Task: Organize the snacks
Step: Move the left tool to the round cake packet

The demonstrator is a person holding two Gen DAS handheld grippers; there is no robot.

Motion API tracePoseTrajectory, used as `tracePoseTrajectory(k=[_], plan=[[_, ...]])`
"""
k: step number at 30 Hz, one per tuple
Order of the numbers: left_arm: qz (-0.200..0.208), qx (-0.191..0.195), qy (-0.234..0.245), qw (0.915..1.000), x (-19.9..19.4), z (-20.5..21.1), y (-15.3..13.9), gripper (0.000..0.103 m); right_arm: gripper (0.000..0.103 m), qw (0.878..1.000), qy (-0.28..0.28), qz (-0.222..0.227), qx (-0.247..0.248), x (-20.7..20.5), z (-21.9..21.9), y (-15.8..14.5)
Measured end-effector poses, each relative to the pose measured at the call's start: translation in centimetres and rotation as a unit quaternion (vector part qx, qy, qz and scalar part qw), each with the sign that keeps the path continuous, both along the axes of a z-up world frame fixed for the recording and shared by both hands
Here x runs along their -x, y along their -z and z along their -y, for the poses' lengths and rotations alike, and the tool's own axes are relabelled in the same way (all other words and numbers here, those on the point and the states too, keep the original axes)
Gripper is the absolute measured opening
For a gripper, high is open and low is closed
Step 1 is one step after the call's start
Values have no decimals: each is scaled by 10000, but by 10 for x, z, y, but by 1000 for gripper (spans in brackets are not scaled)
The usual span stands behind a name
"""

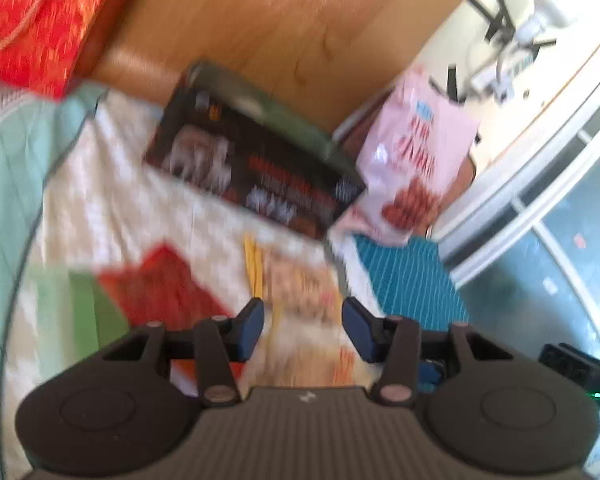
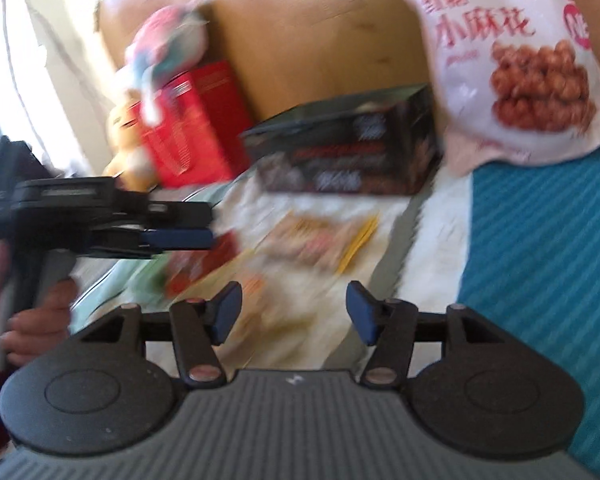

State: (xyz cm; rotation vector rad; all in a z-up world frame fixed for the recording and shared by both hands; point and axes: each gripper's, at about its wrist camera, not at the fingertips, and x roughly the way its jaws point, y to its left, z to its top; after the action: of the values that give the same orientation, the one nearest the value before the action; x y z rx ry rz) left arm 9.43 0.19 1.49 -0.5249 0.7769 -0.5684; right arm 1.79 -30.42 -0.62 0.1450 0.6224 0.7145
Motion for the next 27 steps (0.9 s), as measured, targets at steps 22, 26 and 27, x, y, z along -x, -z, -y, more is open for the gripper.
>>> tracePoseTrajectory(k=[22,26,27], plan=[[-84,349,-412,9985,112,-25,26,44,74,9869,-1019,775,981,72,-50,14],[124,33,-430,9990,114,-16,21,46,78,9825,-1037,985,1196,79,-55,16],[191,-81,-422,9989,113,-12,20,47,78,9820,-1028,1008,1226,79,-55,17]])
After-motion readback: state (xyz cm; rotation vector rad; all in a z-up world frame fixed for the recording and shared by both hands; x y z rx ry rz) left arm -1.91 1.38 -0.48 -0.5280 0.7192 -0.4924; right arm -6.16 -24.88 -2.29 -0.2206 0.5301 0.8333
